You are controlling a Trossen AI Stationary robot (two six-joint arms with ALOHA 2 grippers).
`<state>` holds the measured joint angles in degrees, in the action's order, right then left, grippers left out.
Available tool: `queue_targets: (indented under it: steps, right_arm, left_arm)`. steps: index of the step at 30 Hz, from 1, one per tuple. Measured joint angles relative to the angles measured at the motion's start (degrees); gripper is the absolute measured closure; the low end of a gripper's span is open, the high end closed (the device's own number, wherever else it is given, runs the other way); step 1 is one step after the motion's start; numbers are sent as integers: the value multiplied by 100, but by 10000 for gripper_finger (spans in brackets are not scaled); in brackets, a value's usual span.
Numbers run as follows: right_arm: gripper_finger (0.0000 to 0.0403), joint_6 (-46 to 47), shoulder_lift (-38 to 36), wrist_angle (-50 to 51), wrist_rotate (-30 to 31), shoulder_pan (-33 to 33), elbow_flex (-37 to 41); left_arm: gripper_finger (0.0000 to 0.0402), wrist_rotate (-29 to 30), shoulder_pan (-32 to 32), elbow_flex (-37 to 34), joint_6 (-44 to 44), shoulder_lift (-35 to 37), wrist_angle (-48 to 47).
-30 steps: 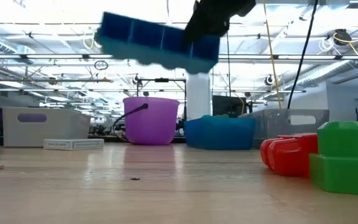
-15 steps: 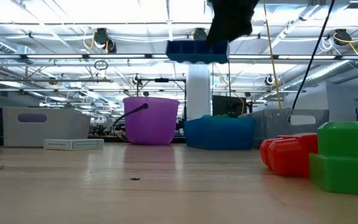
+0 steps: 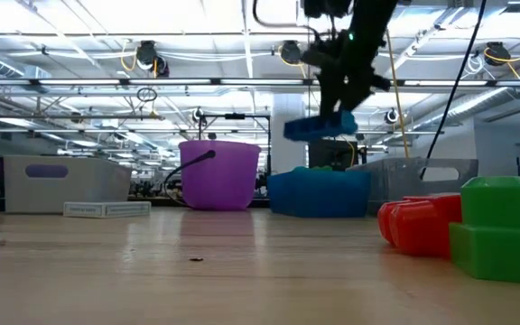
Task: Pick & Place Toys
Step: Put the blue game piece into the blue bin, then put the orange game piece into the blue bin
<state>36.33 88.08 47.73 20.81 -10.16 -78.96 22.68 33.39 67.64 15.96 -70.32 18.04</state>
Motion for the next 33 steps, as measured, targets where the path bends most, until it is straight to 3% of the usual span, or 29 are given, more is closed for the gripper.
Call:
queue_targets:
  steps: [11,22,33]
  right_arm:
    - [236,1109,2,-1330,-309,-227,1072]
    - [234,1743,2,-2189,-404,-332,1522]
    - [180,1868,0,-2562,-883,-685,1631]
  left_arm:
    - [135,-5,-48,2,-81,0,-33]
    - [135,-5,-104,2,-64,0,-124]
    - [135,-5,-111,4,-53,0,-197]
